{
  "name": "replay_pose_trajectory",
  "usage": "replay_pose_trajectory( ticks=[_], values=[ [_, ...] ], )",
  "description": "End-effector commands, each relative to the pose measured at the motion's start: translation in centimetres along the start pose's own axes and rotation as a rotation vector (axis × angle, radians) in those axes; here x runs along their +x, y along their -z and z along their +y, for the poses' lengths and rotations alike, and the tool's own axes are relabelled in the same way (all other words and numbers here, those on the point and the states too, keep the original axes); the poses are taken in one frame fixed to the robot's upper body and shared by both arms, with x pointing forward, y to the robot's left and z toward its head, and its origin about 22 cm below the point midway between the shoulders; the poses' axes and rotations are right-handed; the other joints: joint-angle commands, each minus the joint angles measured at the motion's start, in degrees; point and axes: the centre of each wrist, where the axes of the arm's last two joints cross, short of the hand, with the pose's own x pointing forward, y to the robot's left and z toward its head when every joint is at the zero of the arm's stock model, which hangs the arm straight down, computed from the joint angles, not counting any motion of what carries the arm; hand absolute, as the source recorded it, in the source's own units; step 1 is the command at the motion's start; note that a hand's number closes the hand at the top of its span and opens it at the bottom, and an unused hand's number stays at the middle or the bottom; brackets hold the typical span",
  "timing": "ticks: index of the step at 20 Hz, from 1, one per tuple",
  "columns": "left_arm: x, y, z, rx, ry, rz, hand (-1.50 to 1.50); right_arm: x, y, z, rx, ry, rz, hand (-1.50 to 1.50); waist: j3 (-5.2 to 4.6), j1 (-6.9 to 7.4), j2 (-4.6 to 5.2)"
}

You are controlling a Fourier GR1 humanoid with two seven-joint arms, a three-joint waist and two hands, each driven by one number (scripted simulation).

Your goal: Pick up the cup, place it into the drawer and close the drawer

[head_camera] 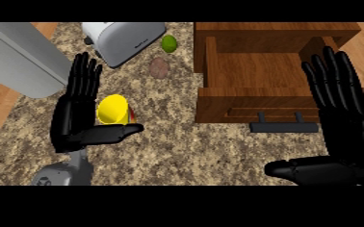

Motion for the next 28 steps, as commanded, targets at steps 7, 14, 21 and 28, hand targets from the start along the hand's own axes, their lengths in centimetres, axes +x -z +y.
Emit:
replay_pose_trajectory(
  ticks=[7,14,21,28],
  values=[
    [-1.4,-2.0,2.7,0.096,0.057,0.065,-1.5,0.4,-0.6,-1.4,0.003,0.015,-0.01,-1.5,0.0,0.08,-0.03],
    [-5.3,-2.4,4.7,0.084,0.057,0.104,-1.5,1.7,0.4,0.3,-0.004,0.001,0.015,-1.5,-0.01,0.04,-0.01],
    [-10.2,-3.4,7.2,0.083,0.052,0.14,-1.5,-0.3,-0.6,-0.7,0.036,0.002,0.011,-1.5,-0.01,-0.11,0.03],
    [-13.3,-3.3,8.0,0.09,0.043,0.157,-1.5,0.9,-0.5,0.7,0.029,0.012,0.015,-1.5,-0.03,-0.27,0.06]
  ],
)
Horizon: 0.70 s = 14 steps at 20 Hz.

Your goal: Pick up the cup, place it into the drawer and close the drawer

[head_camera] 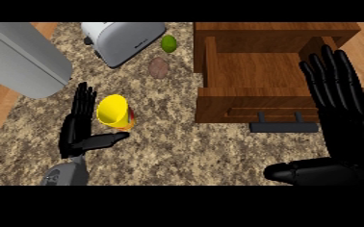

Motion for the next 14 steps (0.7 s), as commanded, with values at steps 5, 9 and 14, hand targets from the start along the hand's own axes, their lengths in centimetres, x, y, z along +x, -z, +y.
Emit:
replay_pose_trajectory(
  ticks=[5,9,14],
  values=[
    [-3.4,0.9,-1.4,0.034,0.008,0.002,-1.5,2.0,0.7,-0.1,-0.012,0.008,0.003,-1.5,-0.02,-0.12,0.02],
    [-5.0,-0.8,1.5,0.049,0.015,-0.001,-1.5,-0.2,-0.1,-1.0,0.014,0.013,0.001,-1.5,0.0,-0.04,0.01],
    [-6.1,-0.8,0.2,0.031,0.017,0.027,-1.5,0.8,1.6,0.3,0.011,0.006,0.004,-1.5,-0.01,-0.01,0.03]
  ],
)
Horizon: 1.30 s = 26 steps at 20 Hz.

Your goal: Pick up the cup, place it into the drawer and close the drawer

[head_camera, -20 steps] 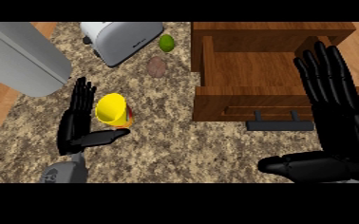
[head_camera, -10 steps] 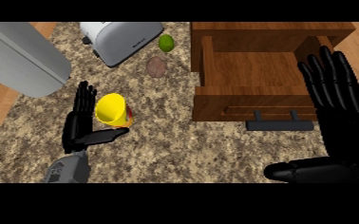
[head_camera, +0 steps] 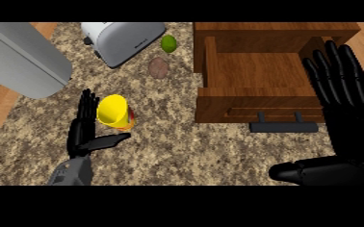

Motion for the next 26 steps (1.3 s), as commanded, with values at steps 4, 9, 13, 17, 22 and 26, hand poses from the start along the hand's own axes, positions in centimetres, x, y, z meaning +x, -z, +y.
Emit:
replay_pose_trajectory(
  ticks=[4,9,13,17,22,26],
  values=[
    [-1.5,1.0,-0.6,0.01,0.002,-0.003,-1.5,0.1,0.3,0.8,0.004,0.018,-0.013,-1.5,-0.02,-0.13,0.06],
    [-0.8,1.7,1.5,-0.044,-0.049,0.003,-1.5,1.2,0.5,0.1,-0.003,0.006,-0.01,-1.5,-0.03,-0.15,0.05],
    [-2.5,0.7,0.4,-0.041,-0.058,-0.004,-1.5,-0.1,-0.6,1.8,0.021,0.004,-0.005,-1.5,-0.04,-0.27,0.09],
    [-2.6,1.7,-0.1,-0.014,-0.1,-0.024,-1.5,-1.2,-0.6,-0.5,0.009,-0.001,-0.013,-1.5,-0.06,-0.61,0.24],
    [-3.0,1.2,-0.8,-0.039,-0.14,-0.001,-1.5,-1.2,0.3,1.8,0.022,0.0,0.005,-1.5,-0.05,-0.37,0.17],
    [-3.3,0.7,-1.0,-0.063,-0.232,-0.009,-1.5,-0.6,0.1,-0.3,0.007,0.012,0.01,-1.5,-0.04,-0.3,0.15]
  ],
)
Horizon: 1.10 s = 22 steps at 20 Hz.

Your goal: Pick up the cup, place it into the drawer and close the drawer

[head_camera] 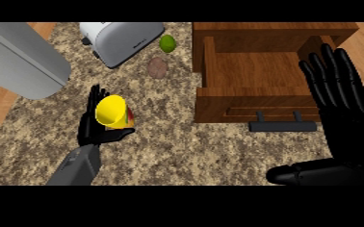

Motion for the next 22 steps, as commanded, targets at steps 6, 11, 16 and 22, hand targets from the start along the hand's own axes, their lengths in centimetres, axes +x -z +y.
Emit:
replay_pose_trajectory(
  ticks=[6,11,16,22],
  values=[
    [-0.1,-0.3,1.1,-0.076,-0.152,-0.029,1.5,-0.2,-3.0,-1.0,0.01,0.003,0.003,-1.5,-0.02,-0.62,0.12],
    [-0.1,1.0,-1.9,-0.113,-0.149,-0.104,1.5,0.0,0.5,0.8,-0.003,0.002,-0.009,-1.5,-0.02,0.01,0.09],
    [0.2,1.5,-2.1,-0.075,-0.074,-0.198,1.5,-0.7,-0.4,-0.3,-0.004,-0.002,0.003,-1.5,0.0,-0.1,0.09],
    [-0.3,-2.2,2.6,0.0,-0.057,-0.213,1.5,1.3,-1.1,-1.9,0.002,-0.016,-0.007,-1.5,0.01,0.03,-0.04]
  ],
)
